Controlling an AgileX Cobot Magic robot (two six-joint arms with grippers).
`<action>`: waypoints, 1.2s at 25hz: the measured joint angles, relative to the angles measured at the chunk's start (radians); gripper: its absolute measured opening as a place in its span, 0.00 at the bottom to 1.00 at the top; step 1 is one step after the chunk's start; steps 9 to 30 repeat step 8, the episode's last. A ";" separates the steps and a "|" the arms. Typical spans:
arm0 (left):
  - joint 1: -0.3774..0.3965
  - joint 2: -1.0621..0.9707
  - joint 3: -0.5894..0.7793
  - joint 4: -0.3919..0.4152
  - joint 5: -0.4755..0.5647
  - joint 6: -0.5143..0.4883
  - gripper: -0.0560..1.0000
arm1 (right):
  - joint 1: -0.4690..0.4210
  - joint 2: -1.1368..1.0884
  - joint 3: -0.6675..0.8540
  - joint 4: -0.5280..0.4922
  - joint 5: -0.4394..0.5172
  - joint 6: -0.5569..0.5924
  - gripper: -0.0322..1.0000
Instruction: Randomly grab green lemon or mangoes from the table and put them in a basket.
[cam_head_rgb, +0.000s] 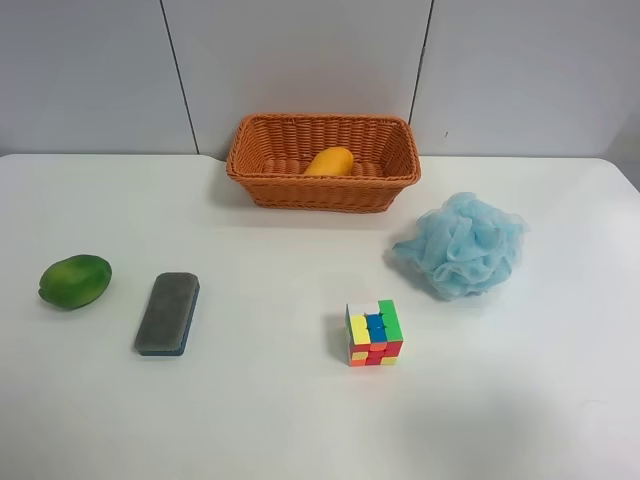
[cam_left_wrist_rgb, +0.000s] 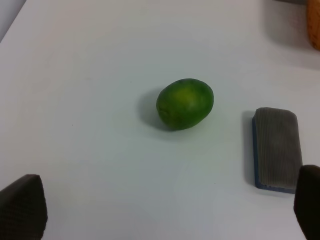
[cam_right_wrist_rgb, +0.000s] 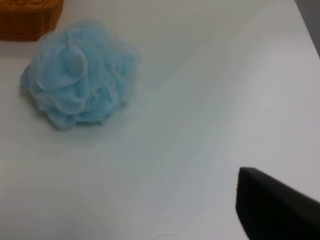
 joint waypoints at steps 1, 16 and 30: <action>0.000 0.000 0.000 0.000 0.000 0.000 0.99 | 0.000 0.000 0.000 0.000 0.000 0.000 0.99; 0.000 0.000 0.000 0.000 0.000 0.000 0.99 | 0.000 0.000 0.000 0.000 0.000 0.000 0.99; 0.000 0.000 0.000 0.000 0.000 0.000 0.99 | 0.000 0.000 0.000 0.000 0.000 0.000 0.99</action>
